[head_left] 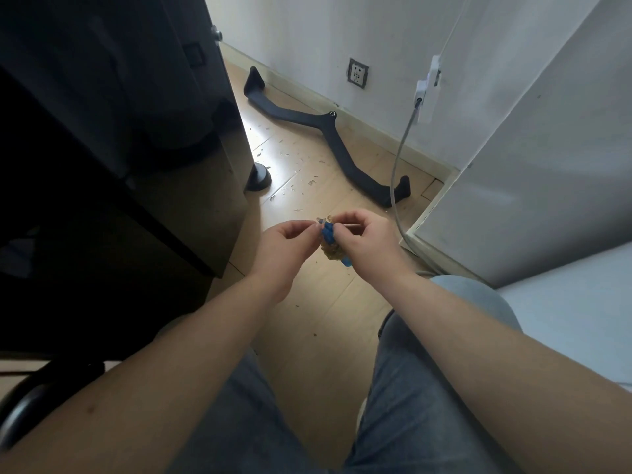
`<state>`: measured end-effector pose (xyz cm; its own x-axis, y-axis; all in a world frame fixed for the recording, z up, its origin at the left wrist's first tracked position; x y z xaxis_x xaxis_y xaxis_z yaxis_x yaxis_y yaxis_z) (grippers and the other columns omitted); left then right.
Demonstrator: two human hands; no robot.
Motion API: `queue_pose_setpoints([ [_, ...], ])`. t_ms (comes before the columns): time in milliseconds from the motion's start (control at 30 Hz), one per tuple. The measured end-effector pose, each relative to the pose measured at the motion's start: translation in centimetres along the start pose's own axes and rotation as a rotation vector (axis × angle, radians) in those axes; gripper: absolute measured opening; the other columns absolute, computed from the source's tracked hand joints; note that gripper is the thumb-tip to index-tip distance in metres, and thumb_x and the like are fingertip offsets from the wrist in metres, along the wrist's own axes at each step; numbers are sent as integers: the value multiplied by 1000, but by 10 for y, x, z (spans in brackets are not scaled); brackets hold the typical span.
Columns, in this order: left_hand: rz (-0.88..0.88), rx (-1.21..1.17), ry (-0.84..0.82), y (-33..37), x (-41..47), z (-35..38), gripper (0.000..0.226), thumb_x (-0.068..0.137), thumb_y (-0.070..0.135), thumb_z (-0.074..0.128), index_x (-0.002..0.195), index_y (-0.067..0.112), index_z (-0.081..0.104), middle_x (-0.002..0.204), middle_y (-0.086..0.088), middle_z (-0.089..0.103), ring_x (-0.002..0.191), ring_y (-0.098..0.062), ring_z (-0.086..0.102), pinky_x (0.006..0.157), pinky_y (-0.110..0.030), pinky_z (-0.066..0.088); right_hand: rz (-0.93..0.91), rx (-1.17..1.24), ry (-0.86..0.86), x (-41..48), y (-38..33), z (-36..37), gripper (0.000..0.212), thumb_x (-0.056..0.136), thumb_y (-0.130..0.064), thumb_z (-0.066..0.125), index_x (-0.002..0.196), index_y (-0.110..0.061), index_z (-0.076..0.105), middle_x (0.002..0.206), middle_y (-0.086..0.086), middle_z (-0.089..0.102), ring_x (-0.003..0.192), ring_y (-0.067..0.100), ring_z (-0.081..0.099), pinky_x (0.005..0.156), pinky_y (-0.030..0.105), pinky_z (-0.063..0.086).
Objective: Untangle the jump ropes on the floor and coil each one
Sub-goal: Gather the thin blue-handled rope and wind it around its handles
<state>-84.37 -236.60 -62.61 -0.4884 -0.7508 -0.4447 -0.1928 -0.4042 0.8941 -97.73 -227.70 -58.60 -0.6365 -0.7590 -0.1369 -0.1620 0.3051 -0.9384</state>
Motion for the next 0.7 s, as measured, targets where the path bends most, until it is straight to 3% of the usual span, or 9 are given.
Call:
queue_pose_setpoints([
  [367, -51, 3, 38, -5, 8, 2, 8, 91, 17, 72, 98, 16, 76, 98, -4, 78, 99, -16, 73, 98, -37, 56, 4, 10, -10, 1, 4, -1, 10, 95, -18, 63, 98, -19, 73, 94, -1, 72, 88, 12, 71, 72, 19, 59],
  [467, -10, 57, -7, -1, 4, 2, 10, 91, 17, 72, 99, 16, 78, 96, -1, 78, 100, -15, 73, 99, -36, 55, -20, -101, 1, -1, 4, -1, 16, 96, -20, 64, 105, -17, 77, 98, -3, 73, 90, 9, 70, 75, 16, 58],
  [600, 79, 176, -76, 7, -6, 8, 11, 92, 19, 70, 94, 26, 77, 88, 8, 78, 92, -7, 73, 88, -25, 57, -30, -210, -19, -3, 5, 2, 20, 97, -22, 63, 109, -18, 78, 99, -5, 75, 87, 4, 68, 73, 9, 53],
  [700, 99, 219, -45, 9, -6, 5, 8, 92, 19, 71, 95, 23, 77, 88, 7, 77, 85, -3, 73, 77, -18, 57, -41, -238, -45, -3, 2, 5, 19, 97, -22, 64, 109, -19, 79, 100, -6, 75, 89, 5, 67, 77, 11, 54],
])
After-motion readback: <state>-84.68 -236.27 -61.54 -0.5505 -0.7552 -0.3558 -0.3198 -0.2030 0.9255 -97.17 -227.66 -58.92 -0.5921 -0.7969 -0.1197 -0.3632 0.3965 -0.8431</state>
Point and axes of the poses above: each hand's wrist, its own x-axis towards the middle knuckle, its own z-axis out of the palm, y = z × x, the point moved 10 cm from there along x, towards the middle knuckle
